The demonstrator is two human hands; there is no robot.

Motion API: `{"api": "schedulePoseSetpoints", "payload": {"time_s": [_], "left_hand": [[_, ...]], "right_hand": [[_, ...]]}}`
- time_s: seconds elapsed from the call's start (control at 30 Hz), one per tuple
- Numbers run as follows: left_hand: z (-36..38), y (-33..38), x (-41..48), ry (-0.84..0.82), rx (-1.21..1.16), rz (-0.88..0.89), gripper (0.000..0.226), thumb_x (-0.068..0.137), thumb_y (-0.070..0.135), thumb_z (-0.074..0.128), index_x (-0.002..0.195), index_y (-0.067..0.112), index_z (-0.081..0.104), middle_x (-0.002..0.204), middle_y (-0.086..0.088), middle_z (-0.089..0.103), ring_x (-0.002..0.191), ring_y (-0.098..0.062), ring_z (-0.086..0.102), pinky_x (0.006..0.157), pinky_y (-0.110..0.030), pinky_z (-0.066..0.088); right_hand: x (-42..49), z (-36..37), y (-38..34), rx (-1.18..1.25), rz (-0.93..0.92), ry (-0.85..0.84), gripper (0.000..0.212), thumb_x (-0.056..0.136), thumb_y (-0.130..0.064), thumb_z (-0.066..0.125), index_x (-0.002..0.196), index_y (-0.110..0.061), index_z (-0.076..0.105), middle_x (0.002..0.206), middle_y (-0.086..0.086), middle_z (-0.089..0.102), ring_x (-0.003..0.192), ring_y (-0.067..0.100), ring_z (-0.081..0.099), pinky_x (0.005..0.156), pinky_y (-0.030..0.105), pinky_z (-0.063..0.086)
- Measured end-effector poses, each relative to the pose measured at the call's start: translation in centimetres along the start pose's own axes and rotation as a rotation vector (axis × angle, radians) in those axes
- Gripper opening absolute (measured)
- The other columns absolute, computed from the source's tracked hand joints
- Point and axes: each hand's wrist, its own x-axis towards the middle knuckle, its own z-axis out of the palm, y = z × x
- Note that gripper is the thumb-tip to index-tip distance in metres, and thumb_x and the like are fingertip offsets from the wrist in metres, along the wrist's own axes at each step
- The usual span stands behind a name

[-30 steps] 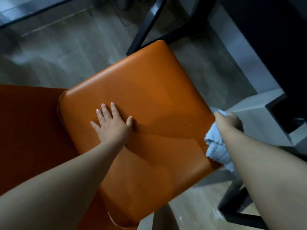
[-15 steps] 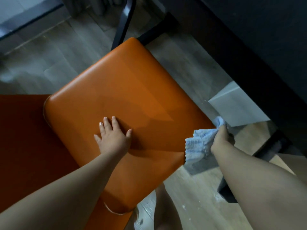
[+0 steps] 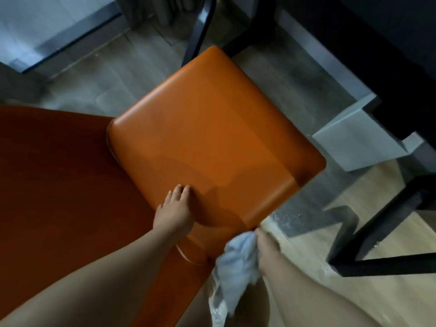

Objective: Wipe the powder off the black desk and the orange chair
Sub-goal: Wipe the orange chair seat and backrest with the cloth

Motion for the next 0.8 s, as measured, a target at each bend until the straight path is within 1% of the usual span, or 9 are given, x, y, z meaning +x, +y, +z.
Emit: {"api": "schedulePoseSetpoints", "payload": {"time_s": [0.1, 0.2, 0.27, 0.37, 0.43, 0.5, 0.57, 0.67, 0.8], "left_hand": [[1.2, -1.1, -0.1, -0.028, -0.036, 0.006, 0.070, 0.097, 0.015, 0.040, 0.151, 0.030, -0.002, 0.160, 0.004, -0.008, 0.148, -0.022, -0.005, 0.119, -0.043, 0.014], [2.2, -1.5, -1.0, -0.024, -0.045, 0.030, 0.069, 0.095, 0.013, 0.036, 0.152, 0.028, 0.000, 0.160, 0.004, -0.008, 0.147, -0.022, -0.007, 0.119, -0.045, 0.016], [3.0, -1.6, -1.7, -0.028, -0.046, 0.045, 0.068, 0.094, 0.012, 0.033, 0.152, 0.027, 0.001, 0.160, 0.004, -0.008, 0.147, -0.021, -0.007, 0.118, -0.045, 0.016], [4.0, -1.9, -2.6, -0.026, -0.019, 0.052, 0.070, 0.092, 0.006, 0.031, 0.152, 0.025, 0.000, 0.160, 0.003, -0.010, 0.147, -0.020, -0.009, 0.119, -0.044, 0.015], [4.4, -1.9, -3.0, -0.015, -0.013, 0.046, 0.068, 0.094, 0.006, 0.030, 0.152, 0.024, 0.000, 0.160, 0.003, -0.010, 0.147, -0.020, -0.008, 0.119, -0.044, 0.016], [4.7, -1.9, -2.8, 0.021, -0.033, 0.035, 0.066, 0.095, 0.008, 0.030, 0.152, 0.024, 0.001, 0.160, 0.002, -0.008, 0.147, -0.021, -0.007, 0.119, -0.043, 0.017], [5.1, -1.4, -2.8, 0.052, -0.046, 0.010, 0.065, 0.095, 0.010, 0.029, 0.152, 0.022, 0.002, 0.160, 0.002, -0.006, 0.148, -0.021, -0.005, 0.118, -0.041, 0.018], [6.1, -0.5, -3.1, 0.070, -0.091, -0.036, 0.067, 0.094, 0.010, 0.033, 0.152, 0.022, 0.001, 0.160, 0.001, -0.006, 0.148, -0.022, -0.003, 0.117, -0.039, 0.020], [7.6, 0.7, -4.7, 0.017, -0.145, -0.054, 0.074, 0.090, 0.003, 0.036, 0.152, 0.026, 0.002, 0.160, 0.002, 0.001, 0.146, -0.024, 0.014, 0.110, -0.040, 0.038]], "right_hand": [[1.8, -0.9, -2.5, 0.311, -0.092, 0.198, 0.026, 0.088, -0.027, 0.054, 0.102, -0.007, 0.062, 0.107, 0.015, 0.065, 0.087, 0.029, 0.060, 0.082, 0.038, 0.050], [1.8, 0.5, -1.9, 0.290, -0.078, 0.258, 0.030, 0.088, -0.032, 0.051, 0.104, -0.008, 0.060, 0.104, 0.013, 0.063, 0.094, 0.033, 0.062, 0.089, 0.045, 0.051], [1.8, 2.7, 1.9, 0.271, -0.005, 0.132, 0.043, 0.088, -0.045, 0.048, 0.099, -0.006, 0.063, 0.100, 0.013, 0.067, 0.092, 0.032, 0.065, 0.082, 0.042, 0.054], [0.1, 4.7, 7.6, 0.145, 0.111, -0.257, 0.039, 0.091, -0.030, 0.048, 0.111, 0.000, 0.063, 0.101, 0.014, 0.067, 0.085, 0.027, 0.065, 0.074, 0.038, 0.056], [-1.3, 4.0, 7.0, 0.100, 0.090, -0.223, 0.029, 0.089, -0.024, 0.051, 0.104, -0.003, 0.064, 0.102, 0.015, 0.066, 0.085, 0.028, 0.063, 0.079, 0.039, 0.054], [-0.6, 2.8, 4.8, 0.250, 0.028, -0.047, 0.021, 0.087, -0.023, 0.053, 0.096, -0.007, 0.063, 0.097, 0.014, 0.064, 0.082, 0.029, 0.061, 0.075, 0.036, 0.051], [-0.8, 2.1, 2.6, 0.363, -0.054, 0.077, 0.020, 0.088, -0.019, 0.053, 0.104, -0.010, 0.059, 0.099, 0.013, 0.061, 0.087, 0.031, 0.058, 0.082, 0.036, 0.049], [-2.9, 2.9, 3.4, 0.277, -0.034, -0.037, 0.020, 0.089, -0.017, 0.051, 0.103, -0.007, 0.060, 0.107, 0.018, 0.065, 0.094, 0.032, 0.062, 0.087, 0.040, 0.052], [-5.0, 0.9, 5.8, 0.038, -0.032, -0.234, 0.016, 0.082, -0.021, 0.060, 0.095, -0.011, 0.064, 0.089, 0.013, 0.066, 0.083, 0.028, 0.062, 0.068, 0.028, 0.049]]}}
